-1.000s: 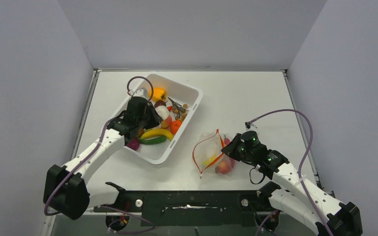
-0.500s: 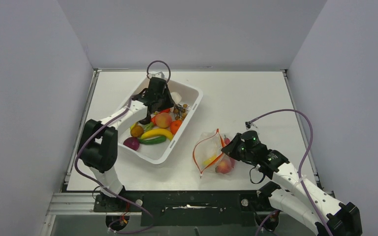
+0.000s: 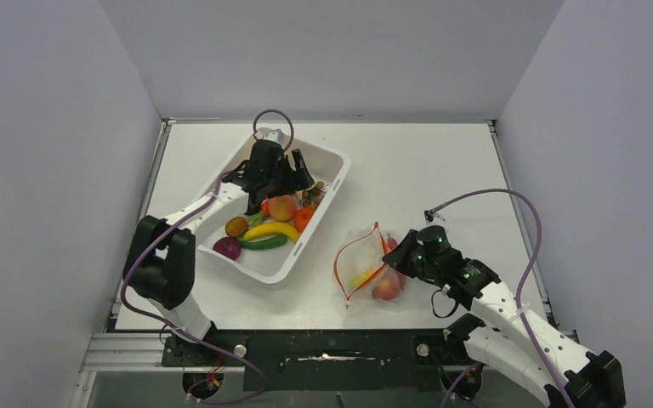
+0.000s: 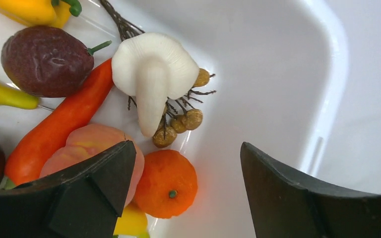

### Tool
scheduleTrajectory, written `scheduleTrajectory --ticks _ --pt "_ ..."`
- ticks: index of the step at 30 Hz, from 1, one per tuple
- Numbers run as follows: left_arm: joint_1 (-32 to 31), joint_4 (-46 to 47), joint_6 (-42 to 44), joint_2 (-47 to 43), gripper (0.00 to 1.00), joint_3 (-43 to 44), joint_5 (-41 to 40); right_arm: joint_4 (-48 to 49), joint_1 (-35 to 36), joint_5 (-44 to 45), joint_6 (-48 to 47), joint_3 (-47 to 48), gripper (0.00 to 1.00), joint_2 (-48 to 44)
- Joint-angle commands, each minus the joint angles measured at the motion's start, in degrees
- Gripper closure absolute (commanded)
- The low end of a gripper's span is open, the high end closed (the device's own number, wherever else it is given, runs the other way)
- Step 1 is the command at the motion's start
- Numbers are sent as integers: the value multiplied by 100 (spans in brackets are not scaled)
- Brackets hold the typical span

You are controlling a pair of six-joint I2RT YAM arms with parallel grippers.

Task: Open the zip-top bag and remove the fake food
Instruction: Place the fake fruit in the bin.

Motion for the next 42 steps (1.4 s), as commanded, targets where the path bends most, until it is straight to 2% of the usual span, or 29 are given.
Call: scheduleTrajectory --ticks 1,5,6,7,10,15,22,27,31,34,36,39,42 --pt "38 614 -60 -860 23 -122 -111 159 -71 86 5 240 94 -51" --pt "38 731 -198 -1448 22 -432 -97 228 -69 -10 12 264 93 48" --pt "36 769 -237 -1590 14 -523 -75 247 -69 -37 13 260 93 71" --pt "38 772 -305 -1761 11 -631 -84 269 -73 -48 13 264 93 83" --pt "42 792 -416 -2328 6 -987 -137 257 -63 -63 4 281 93 93" --pt "43 927 -600 -3449 6 -1699 6 262 -62 -49 70 169 93 -36" --pt "56 652 -440 -4348 6 -2115 942 258 -62 -79 73 112 93 -114" --pt "73 610 222 -5177 6 -2445 1126 208 -67 -71 48 125 93 -129" --pt "82 884 -40 -6244 6 -3030 435 234 -58 -72 74 81 92 -156" --pt "82 1080 -487 -6854 7 -3541 278 231 -57 -80 107 93 92 -147" --pt "75 970 -614 -6820 8 -3498 636 239 -50 -75 131 97 92 -153" --pt "59 611 -850 -6247 10 -3151 1634 316 -41 -66 168 70 92 -134" --pt "-231 -188 -867 -5522 10 -2525 1748 477 -40 -103 238 14 92 -74"
